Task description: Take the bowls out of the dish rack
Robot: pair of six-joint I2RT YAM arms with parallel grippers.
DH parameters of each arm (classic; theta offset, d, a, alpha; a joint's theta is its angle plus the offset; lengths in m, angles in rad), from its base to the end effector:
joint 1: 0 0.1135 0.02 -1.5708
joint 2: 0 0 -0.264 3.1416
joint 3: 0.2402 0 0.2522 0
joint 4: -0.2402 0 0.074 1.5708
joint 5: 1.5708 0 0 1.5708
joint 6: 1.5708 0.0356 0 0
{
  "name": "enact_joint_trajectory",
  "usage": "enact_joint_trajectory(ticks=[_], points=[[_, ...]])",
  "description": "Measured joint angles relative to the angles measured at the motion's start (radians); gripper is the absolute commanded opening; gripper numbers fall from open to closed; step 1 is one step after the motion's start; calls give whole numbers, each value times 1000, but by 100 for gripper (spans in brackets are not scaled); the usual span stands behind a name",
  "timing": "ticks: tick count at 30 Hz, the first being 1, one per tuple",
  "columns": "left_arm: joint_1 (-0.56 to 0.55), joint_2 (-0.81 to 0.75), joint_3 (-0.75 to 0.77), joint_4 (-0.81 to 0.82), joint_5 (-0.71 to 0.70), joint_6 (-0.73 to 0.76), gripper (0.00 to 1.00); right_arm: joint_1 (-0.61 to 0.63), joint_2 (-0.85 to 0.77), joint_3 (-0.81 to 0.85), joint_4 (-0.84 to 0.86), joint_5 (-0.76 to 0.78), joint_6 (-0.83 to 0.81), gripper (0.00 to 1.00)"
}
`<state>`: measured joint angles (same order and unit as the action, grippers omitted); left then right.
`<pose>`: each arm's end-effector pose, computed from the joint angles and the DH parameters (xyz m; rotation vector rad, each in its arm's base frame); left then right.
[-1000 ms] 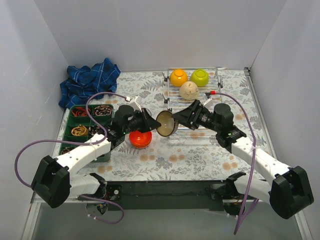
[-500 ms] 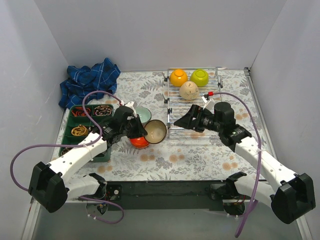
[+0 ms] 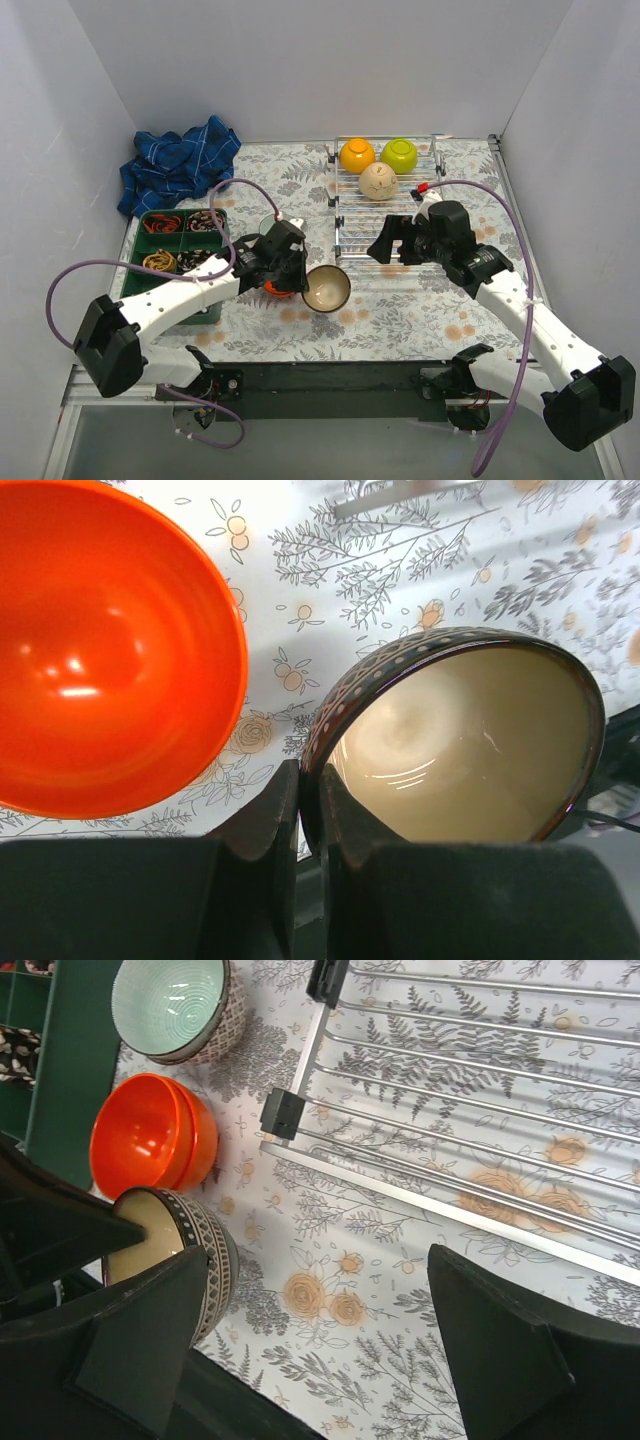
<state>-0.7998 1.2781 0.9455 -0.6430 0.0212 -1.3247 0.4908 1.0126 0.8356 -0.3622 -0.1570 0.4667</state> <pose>0.1781 -0.1844 0.2523 -0.7103 2.6789 -0.7568 0.1963 0.1112 0.2973 -0.1240 2.1874 0.7245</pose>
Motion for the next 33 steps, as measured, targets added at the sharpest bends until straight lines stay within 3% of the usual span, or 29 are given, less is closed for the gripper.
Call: enact_joint_trajectory(ticks=[12,22,29,33], points=[[-112,156,37,-19,-147,9,0,-16,-18,0,-51,51,-79,99],[-138,171,3,37,-180,-4,1,-50,-18,-1,-55,47,-99,99],[-141,171,-50,56,-193,-20,12,-87,-3,-1,-54,29,-101,99],[-143,171,-51,79,-195,-33,24,-108,17,-1,-53,12,-101,99]])
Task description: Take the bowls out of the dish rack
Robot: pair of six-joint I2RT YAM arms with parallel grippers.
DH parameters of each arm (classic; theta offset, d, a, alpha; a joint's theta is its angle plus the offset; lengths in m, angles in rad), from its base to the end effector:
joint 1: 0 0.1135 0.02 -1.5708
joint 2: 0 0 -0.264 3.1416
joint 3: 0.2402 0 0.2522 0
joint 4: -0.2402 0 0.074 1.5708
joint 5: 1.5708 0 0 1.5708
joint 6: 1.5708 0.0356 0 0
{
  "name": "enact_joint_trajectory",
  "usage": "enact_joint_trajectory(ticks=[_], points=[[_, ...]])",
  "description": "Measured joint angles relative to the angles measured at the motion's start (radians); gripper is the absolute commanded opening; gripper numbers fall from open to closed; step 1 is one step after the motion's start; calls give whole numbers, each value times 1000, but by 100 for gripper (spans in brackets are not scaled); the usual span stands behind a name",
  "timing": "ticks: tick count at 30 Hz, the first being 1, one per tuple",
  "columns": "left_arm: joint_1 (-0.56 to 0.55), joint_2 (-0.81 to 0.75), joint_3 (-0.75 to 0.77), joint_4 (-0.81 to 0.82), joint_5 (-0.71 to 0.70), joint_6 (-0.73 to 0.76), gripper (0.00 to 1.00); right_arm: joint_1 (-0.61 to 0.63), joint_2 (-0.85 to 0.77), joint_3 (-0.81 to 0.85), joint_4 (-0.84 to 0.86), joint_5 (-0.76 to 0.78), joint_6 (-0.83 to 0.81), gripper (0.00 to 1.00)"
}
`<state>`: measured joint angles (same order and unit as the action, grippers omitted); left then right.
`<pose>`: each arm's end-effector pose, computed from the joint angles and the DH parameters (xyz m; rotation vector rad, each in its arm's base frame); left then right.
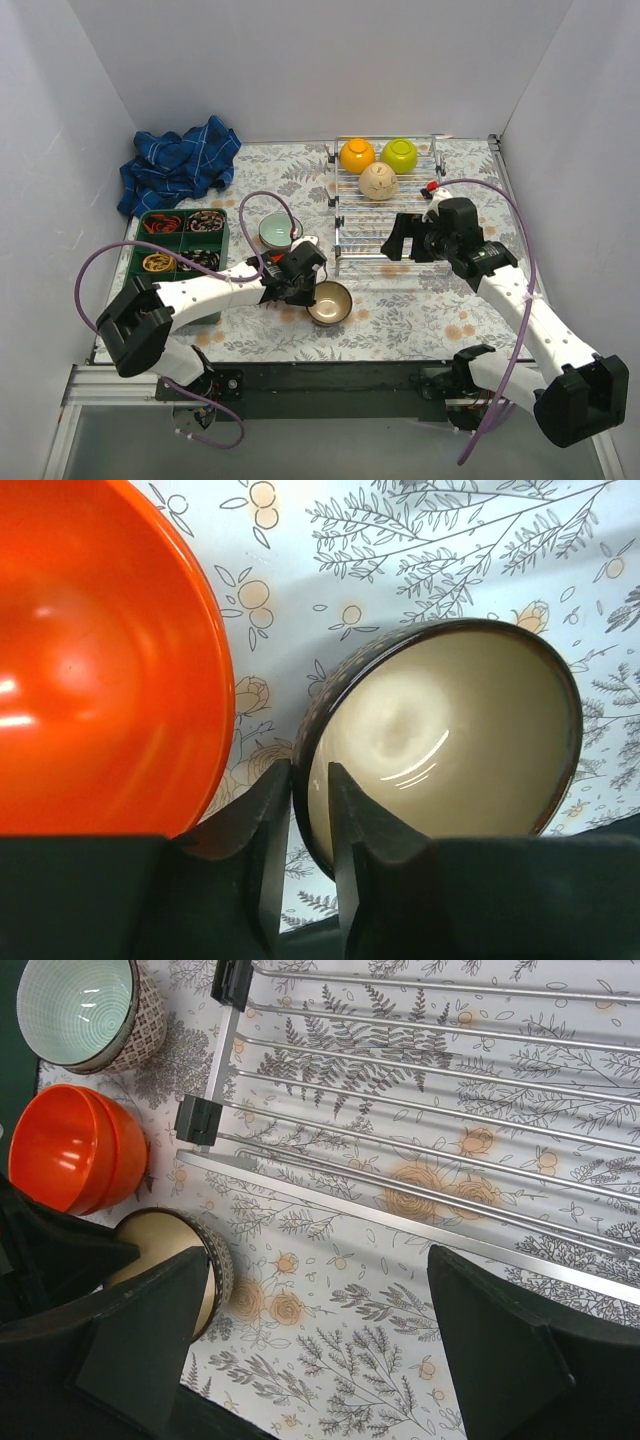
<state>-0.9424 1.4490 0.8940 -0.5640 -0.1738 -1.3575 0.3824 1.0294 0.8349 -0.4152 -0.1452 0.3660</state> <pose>0.1668 -0.2191 0.1993 -0.6230 2.6905 -0.4809 0.2072 0.0889 0.2887 -0.1029 2.2307 0.5763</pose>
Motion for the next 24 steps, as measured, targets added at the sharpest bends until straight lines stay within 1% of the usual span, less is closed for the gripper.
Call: enact_joint_trajectory(ticks=[1,3,4,7,8,10,11,13,14,15,21,24], points=[[0,-1,0,6,-1,-3,32,-5,5,0,2,-5,0,98],[-1,-5,0,14,-1,-9,40,-23,18,0,11,-18,3,98],[-2,-10,0,17,0,-11,51,-32,26,0,16,-22,5,99],[-3,-39,0,22,4,-22,61,-71,54,0,43,-50,25,99],[-3,-51,1,21,5,-22,69,-86,66,0,56,-63,32,99],[-3,-78,6,15,6,-24,76,-114,99,4,82,-84,52,99],[-3,-92,18,6,6,-28,84,-127,119,13,90,-90,62,99],[-3,-109,42,-4,5,-27,91,-149,166,39,110,-97,84,99],[-3,-117,58,-12,3,-27,96,-161,193,57,121,-99,97,99],[-3,-126,83,-20,0,-27,98,-172,220,76,136,-102,109,98],[-1,-186,193,-55,-32,-15,98,-230,378,203,235,-117,203,99],[9,-232,209,-67,-55,-10,98,-250,483,290,283,-128,255,99]])
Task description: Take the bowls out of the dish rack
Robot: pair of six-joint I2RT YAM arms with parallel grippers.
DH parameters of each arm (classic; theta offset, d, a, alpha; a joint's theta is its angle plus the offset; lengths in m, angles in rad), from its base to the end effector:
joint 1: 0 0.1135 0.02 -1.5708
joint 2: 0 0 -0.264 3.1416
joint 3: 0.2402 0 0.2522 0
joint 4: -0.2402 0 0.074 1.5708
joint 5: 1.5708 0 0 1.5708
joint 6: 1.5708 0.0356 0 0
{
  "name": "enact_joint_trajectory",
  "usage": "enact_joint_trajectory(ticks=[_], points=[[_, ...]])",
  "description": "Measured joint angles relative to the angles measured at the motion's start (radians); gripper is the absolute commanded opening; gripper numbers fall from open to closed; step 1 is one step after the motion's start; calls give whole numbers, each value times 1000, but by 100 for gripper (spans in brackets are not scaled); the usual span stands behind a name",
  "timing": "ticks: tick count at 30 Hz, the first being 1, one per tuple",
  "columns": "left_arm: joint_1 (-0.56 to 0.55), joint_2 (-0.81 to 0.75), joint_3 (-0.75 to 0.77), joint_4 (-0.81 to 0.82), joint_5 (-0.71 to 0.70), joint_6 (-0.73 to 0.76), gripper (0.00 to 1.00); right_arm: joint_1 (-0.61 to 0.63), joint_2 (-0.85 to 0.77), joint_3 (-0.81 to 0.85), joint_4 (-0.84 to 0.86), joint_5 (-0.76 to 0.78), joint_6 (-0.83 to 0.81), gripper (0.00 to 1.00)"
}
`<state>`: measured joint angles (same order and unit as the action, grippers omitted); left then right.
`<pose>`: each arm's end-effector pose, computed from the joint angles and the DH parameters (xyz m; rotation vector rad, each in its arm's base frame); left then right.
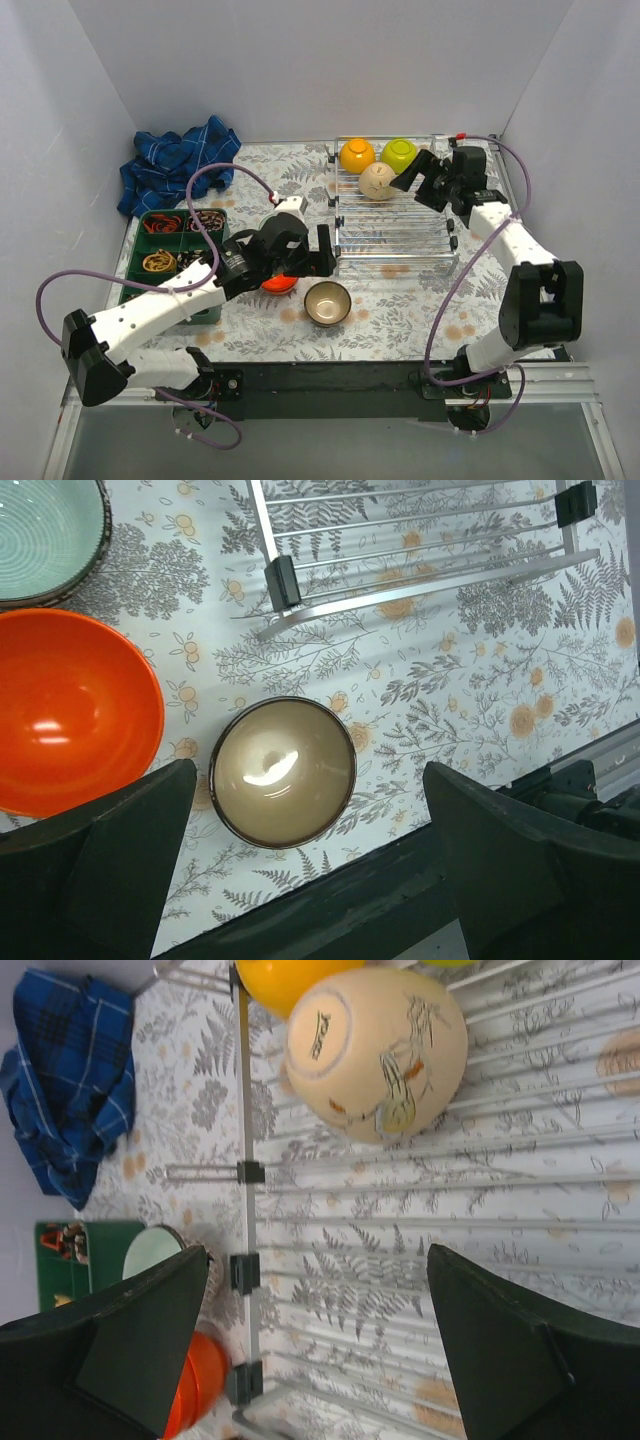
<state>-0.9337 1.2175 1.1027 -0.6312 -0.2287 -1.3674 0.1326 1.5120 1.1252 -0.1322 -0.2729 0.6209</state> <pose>0.1604 -0.2031 0.3190 -0.6521 2.3836 -0.8702 0.3437 0.0555 0.2865 0.3532 2.1261 0.7331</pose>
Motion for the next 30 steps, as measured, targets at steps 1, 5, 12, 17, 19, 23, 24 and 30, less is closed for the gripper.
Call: enact_joint_trajectory(ticks=[1,5,12,17,19,23,24,30], points=[[4,-10,0,-5,-4,1,98,-3,28,23,12,-1,10,99],[33,-37,0,-32,-22,3,98,-13,170,139,46,-5,59,99],[90,-53,-22,-72,-30,3,98,-20,378,261,85,-29,138,99],[115,-65,-38,-84,-30,3,98,-23,467,268,124,-47,182,97],[121,-75,-43,-85,-30,3,98,-26,494,268,153,-60,198,97],[132,-90,-50,-96,-30,2,98,-39,513,268,196,-89,231,97],[134,-93,-51,-96,-30,2,98,-40,516,268,206,-90,234,97],[140,-107,-61,-102,-29,2,98,-47,550,268,269,-93,244,97]])
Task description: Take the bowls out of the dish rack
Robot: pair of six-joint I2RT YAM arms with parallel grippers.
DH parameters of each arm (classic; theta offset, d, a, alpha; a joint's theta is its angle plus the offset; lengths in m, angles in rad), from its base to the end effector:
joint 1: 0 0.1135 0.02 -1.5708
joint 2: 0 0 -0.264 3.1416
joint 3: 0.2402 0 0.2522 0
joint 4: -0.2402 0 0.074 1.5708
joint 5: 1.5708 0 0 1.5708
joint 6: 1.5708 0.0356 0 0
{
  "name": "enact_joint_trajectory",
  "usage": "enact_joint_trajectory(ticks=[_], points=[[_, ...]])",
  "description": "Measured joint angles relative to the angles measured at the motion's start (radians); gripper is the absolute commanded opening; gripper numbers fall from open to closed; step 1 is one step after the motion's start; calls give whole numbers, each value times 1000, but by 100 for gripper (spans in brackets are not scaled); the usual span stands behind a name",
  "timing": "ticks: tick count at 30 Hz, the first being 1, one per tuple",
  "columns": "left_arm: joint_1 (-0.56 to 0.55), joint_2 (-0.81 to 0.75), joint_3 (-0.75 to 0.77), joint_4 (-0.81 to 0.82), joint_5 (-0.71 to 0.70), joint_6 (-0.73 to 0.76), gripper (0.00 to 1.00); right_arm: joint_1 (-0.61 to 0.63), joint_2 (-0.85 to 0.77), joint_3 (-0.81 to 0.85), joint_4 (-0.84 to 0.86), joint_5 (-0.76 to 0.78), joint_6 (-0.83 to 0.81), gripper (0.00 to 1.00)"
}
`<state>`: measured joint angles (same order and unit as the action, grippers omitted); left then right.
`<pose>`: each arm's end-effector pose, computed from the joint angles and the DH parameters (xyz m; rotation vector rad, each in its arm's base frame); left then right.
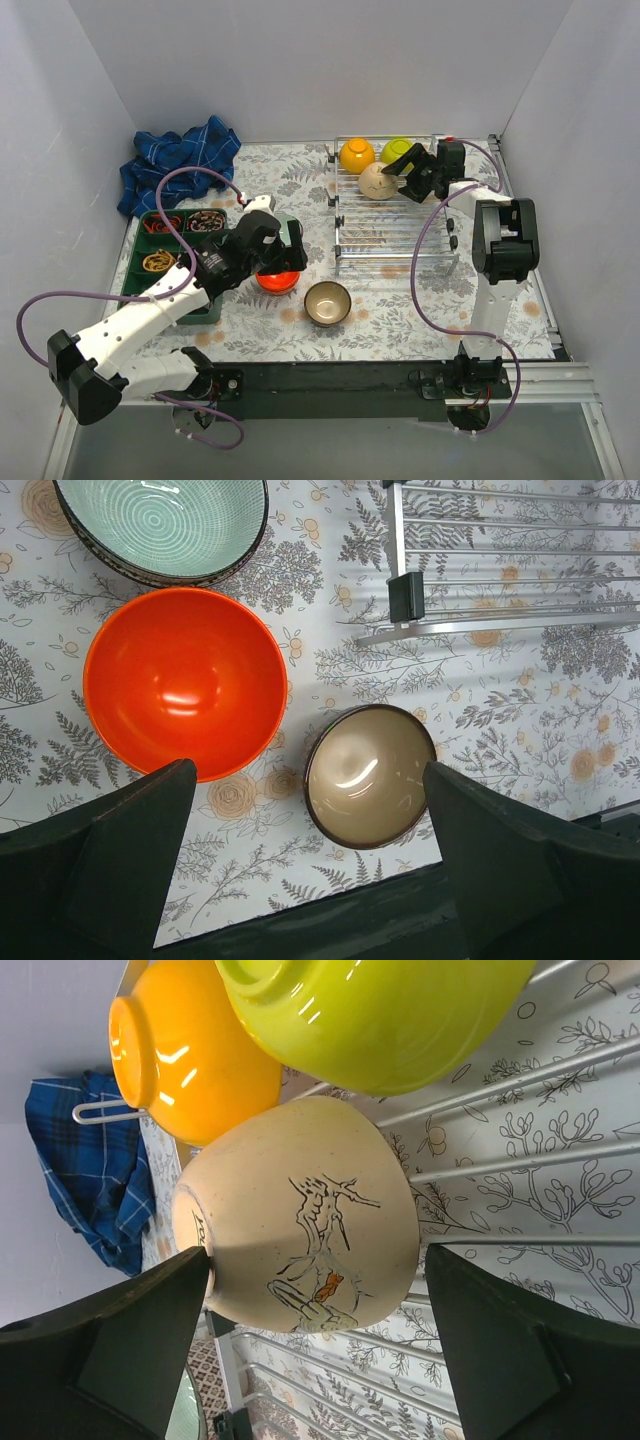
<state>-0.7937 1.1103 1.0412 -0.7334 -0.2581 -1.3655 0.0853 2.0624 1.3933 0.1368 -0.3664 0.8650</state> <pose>0.1653 -0.1551 0.3150 -0.8191 2.3280 -0.7276 0.4636 0.0524 0.1869 0.6204 2.1226 0.9373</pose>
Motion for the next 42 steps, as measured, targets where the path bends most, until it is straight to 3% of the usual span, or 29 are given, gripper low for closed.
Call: enact_joint_trajectory(ticks=[8,15,21,24,25,28,35,42], points=[[3,-2,-1,0,4,-1,98,-2,15,0,27,-15,33,97],[6,-22,-7,-2,5,-7,98,-18,45,0,78,-83,73,87],[6,-63,-19,-10,8,-23,98,-20,48,-2,84,-99,82,65],[6,-76,-19,-11,8,-29,98,-20,48,-3,85,-101,82,43],[6,-80,-19,-11,8,-31,98,-20,48,-5,87,-101,81,32],[6,-94,-21,-16,10,-40,98,-20,43,-14,101,-105,73,17],[6,-140,-37,-17,11,-61,98,-17,-12,-47,68,-111,3,2],[6,-156,-50,-14,12,-76,98,-16,-140,-116,-33,-125,-113,1]])
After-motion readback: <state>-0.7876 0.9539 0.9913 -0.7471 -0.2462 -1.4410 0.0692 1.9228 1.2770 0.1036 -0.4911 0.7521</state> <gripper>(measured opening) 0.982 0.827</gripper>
